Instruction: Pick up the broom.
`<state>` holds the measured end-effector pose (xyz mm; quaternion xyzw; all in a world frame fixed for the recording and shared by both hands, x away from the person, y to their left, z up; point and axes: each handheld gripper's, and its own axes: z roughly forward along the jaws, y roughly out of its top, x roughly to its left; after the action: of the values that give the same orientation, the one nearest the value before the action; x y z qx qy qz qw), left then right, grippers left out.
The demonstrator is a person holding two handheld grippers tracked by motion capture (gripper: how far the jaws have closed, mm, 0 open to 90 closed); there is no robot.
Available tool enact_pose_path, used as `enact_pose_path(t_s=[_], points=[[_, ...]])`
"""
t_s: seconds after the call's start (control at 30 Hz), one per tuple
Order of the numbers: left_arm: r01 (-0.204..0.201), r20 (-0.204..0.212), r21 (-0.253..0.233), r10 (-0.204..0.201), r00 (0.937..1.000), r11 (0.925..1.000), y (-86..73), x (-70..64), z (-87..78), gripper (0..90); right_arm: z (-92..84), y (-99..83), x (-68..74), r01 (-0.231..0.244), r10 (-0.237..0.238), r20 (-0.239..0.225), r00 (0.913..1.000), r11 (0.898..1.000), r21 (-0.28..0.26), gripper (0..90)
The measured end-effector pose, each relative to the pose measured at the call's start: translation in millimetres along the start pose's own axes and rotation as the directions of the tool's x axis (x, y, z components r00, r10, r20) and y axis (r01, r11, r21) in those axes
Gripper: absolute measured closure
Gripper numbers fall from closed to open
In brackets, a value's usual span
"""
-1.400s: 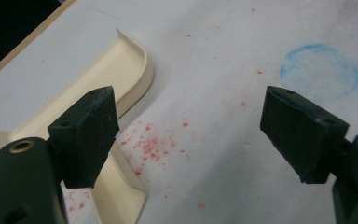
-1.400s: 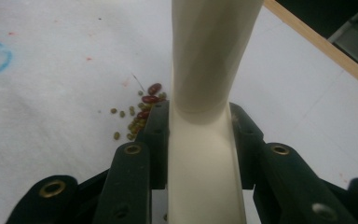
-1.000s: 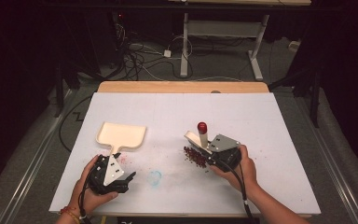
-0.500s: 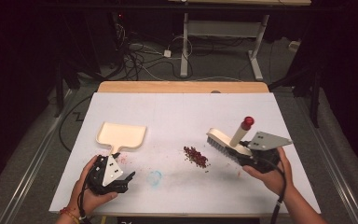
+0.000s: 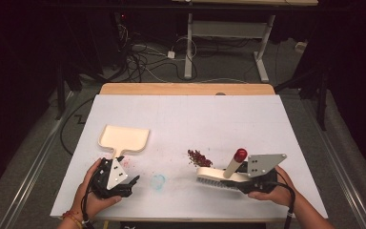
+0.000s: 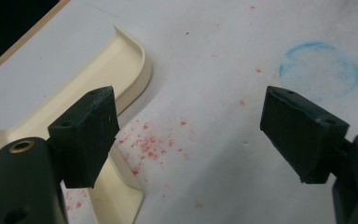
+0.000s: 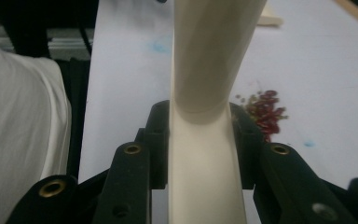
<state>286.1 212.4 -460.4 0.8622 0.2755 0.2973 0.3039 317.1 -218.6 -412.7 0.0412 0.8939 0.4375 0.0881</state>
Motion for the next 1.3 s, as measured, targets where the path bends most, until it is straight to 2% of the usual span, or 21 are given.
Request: enact_pose_path(t_s=[0.13,0.23,0.47,0.6,0.77,1.07,1.17,1.3], points=[[-0.006,0.004,0.006,0.006,1.0000,1.0000,-0.1,-0.1,0.7,18.7,19.1,0.1,-10.2,0.033,-0.032,-0.042,0.9986,0.999,0.024,67.3],[-0.006,0.005,0.007,0.006,1.0000,1.0000,0.0,-0.1,1.4,18.7,29.1,0.3,-22.0,0.031,-0.032,-0.074,0.9967,0.999,-0.010,67.3],[-0.003,0.007,0.013,0.003,1.0000,0.9999,0.0,0.0,2.8,18.7,47.3,6.7,-49.1,0.081,-0.085,-0.116,0.9896,0.996,-0.034,67.2],[-0.001,0.009,0.015,0.001,1.0000,0.9999,-0.2,-0.1,3.5,18.7,56.1,10.6,-60.7,0.078,-0.083,-0.133,0.9877,0.996,-0.042,67.1],[-0.004,0.010,0.020,0.004,0.9999,0.9998,-0.5,-0.3,3.9,18.8,64.7,17.1,-68.6,0.093,-0.098,-0.131,0.9866,0.995,-0.040,67.1],[-0.005,0.012,0.019,0.005,0.9999,0.9998,-0.6,-0.5,3.7,18.7,75.9,26.3,-75.1,0.086,-0.091,-0.115,0.9892,0.995,-0.044,67.3],[-0.006,0.014,0.019,0.006,0.9999,0.9998,-0.9,-0.8,3.8,18.7,75.1,28.6,-73.8,0.090,-0.095,-0.108,0.9896,0.995,-0.048,67.3],[-0.004,0.011,0.014,0.004,0.9999,0.9999,-0.7,-1.1,3.0,18.8,66.7,32.9,-71.4,0.088,-0.095,-0.085,0.9919,0.993,-0.081,67.3]])
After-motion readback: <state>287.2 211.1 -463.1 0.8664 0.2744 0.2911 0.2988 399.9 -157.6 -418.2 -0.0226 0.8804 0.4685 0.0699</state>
